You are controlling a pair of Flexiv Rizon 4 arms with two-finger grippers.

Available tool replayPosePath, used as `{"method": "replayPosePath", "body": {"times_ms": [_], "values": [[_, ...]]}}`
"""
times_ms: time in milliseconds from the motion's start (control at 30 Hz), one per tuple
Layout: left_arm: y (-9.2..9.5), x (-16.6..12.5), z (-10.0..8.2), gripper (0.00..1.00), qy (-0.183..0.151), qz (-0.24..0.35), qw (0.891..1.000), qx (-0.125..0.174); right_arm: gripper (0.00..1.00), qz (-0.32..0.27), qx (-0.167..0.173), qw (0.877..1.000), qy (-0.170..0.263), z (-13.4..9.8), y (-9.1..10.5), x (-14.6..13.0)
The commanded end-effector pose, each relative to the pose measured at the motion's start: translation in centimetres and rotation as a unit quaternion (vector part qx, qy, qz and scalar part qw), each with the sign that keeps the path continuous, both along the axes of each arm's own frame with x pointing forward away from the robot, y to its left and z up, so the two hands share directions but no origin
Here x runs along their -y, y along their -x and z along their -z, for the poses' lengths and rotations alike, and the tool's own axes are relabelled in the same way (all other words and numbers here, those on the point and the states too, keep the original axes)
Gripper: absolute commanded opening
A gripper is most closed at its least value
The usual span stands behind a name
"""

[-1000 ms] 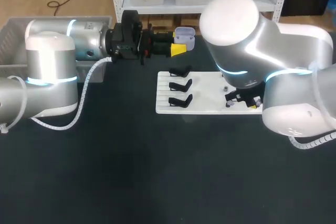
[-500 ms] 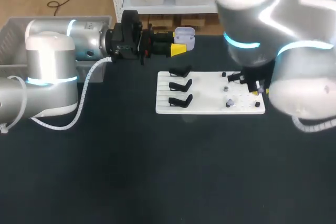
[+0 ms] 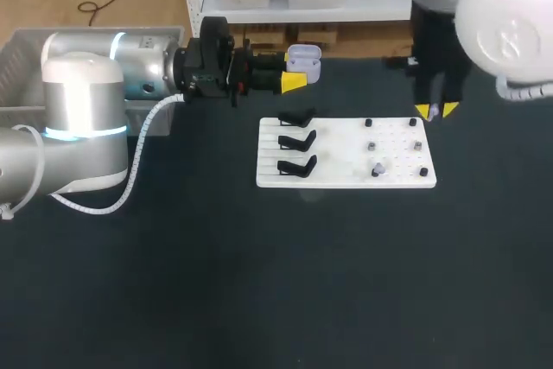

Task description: Pick up each earbud case from the left stands, insert the matching earbuds, close the lid, and place the case in the box.

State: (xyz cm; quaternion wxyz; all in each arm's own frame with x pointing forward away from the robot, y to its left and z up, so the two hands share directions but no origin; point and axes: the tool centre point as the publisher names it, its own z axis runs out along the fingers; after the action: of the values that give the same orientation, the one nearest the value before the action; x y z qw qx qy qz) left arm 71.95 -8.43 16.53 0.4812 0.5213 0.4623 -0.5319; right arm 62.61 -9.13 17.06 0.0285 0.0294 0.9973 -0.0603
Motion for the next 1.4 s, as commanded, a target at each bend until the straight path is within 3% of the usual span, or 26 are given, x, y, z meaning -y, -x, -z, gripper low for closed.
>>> {"method": "replayPosePath", "body": {"times_ms": [33,633,767,1033,1400], "values": [[0.1,0.0,0.0,0.0,0.0,-0.002,1.0,0.001,0.0,0.003,0.001,1.0,0.005,-0.6,0.0,-1.1],[0.1,0.0,0.0,0.0,0.0,-0.002,1.0,0.001,0.0,0.003,0.001,1.0,0.005,-0.6,0.0,-1.1],[0.1,0.0,0.0,0.0,0.0,-0.002,1.0,0.001,0.0,-0.005,0.022,1.0,-0.001,-3.0,-1.0,-3.7],[0.1,0.1,0.1,0.0,0.001,-0.001,1.0,0.003,0.0,0.005,0.026,1.0,-0.001,-6.8,-2.4,-7.6],[0.2,0.4,1.2,0.0,0.009,-0.017,1.0,0.018,0.0,0.036,0.0,0.999,0.003,-8.0,-3.0,-9.8]]}}
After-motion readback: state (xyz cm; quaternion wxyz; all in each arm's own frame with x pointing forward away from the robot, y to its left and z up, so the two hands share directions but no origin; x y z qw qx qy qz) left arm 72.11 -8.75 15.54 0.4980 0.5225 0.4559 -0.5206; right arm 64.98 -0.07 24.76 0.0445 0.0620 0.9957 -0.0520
